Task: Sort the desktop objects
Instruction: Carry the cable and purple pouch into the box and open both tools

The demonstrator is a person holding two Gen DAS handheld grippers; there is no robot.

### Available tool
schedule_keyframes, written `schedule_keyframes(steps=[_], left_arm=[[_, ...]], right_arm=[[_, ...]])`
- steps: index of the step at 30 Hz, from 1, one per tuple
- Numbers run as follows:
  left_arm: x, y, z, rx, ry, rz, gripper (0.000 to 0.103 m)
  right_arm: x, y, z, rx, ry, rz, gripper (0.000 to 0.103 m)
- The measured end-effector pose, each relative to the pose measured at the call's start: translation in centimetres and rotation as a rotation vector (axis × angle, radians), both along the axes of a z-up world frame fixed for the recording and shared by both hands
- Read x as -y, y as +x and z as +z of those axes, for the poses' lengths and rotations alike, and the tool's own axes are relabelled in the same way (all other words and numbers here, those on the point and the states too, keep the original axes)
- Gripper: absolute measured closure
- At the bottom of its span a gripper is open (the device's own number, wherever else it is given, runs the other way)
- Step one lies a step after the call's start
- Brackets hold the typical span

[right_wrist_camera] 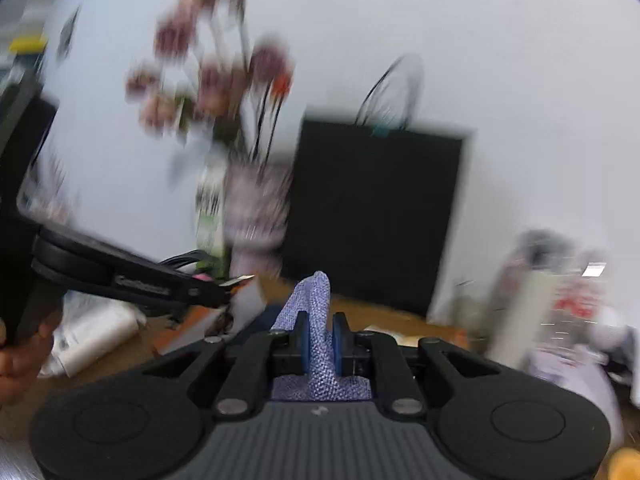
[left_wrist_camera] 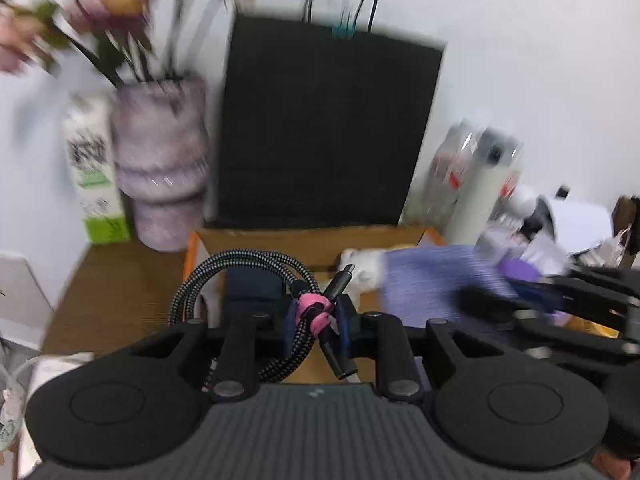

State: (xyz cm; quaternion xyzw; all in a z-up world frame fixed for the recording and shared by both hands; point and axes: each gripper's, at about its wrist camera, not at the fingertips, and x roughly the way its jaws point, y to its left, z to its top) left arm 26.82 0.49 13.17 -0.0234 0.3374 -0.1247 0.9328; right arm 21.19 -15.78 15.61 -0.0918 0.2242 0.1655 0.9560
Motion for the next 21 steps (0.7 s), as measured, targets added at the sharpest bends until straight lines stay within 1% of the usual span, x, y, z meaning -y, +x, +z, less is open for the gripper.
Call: schedule_keyframes(steps=[1, 3, 5, 6, 7, 8, 9, 10, 11, 13, 15, 16, 17, 19, 21], left_arm=[[0.2, 1.4, -1.0, -0.024, 0.016, 0.001, 0.082], [0.8, 3.7, -3.6, -0.088, 0.067, -0.001, 0.083], [1.1, 5.2, -5.8, -0.153, 0.089, -0.011, 0.083], [1.1, 5.7, -6.7, -0.17, 0.081, -0.012, 0.083], [1.0, 6.0, -7.4, -0.179, 0.07, -0.016, 0.083], [1.0, 6.1, -7.9, -0.187, 0.067, -0.029, 0.081], [0.9, 6.1, -8.1, -0.188, 0.068, -0.035, 0.079], [0.8, 6.0, -8.0, -0.182, 0.074, -0.04, 0.07], [0.7, 5.8, -7.7, -0.169, 0.083, -0.043, 0.06], [0.3, 5.3, -6.3, -0.132, 0.09, -0.043, 0.054], [0.2, 5.2, -4.4, -0.117, 0.086, -0.03, 0.053], [-0.1, 5.0, -3.4, -0.114, 0.08, -0.019, 0.049], [0.0, 5.0, -2.5, -0.116, 0.076, -0.013, 0.041], [-0.3, 4.3, -0.7, -0.119, 0.073, -0.007, 0.03], [-0.5, 3.3, 0.5, -0.115, 0.071, 0.01, 0.028]], right_arm=[[-0.6, 2.8, -1.1, -0.056, -0.032, 0.025, 0.093], [-1.6, 7.1, -3.8, -0.204, -0.086, 0.088, 0.093], [-2.3, 10.4, -6.8, -0.352, -0.09, 0.129, 0.092], [-2.6, 11.7, -8.2, -0.399, -0.09, 0.134, 0.093], [-2.8, 12.4, -9.1, -0.416, -0.087, 0.118, 0.093], [-3.0, 13.1, -9.9, -0.434, -0.088, 0.103, 0.089], [-3.1, 13.6, -10.6, -0.46, -0.088, 0.091, 0.08], [-3.1, 14.1, -10.9, -0.483, -0.087, 0.081, 0.073], [-2.9, 14.1, -11.2, -0.504, -0.08, 0.075, 0.06], [-2.2, 13.7, -10.8, -0.493, -0.072, 0.067, 0.052], [-1.0, 13.5, -9.6, -0.456, -0.083, 0.032, 0.04], [-0.5, 13.3, -8.8, -0.435, -0.094, 0.011, 0.039], [0.1, 13.0, -7.8, -0.409, -0.115, -0.027, 0.038], [0.9, 12.1, -6.0, -0.379, -0.135, -0.085, 0.038], [2.2, 10.6, -4.0, -0.353, -0.116, -0.125, 0.037]])
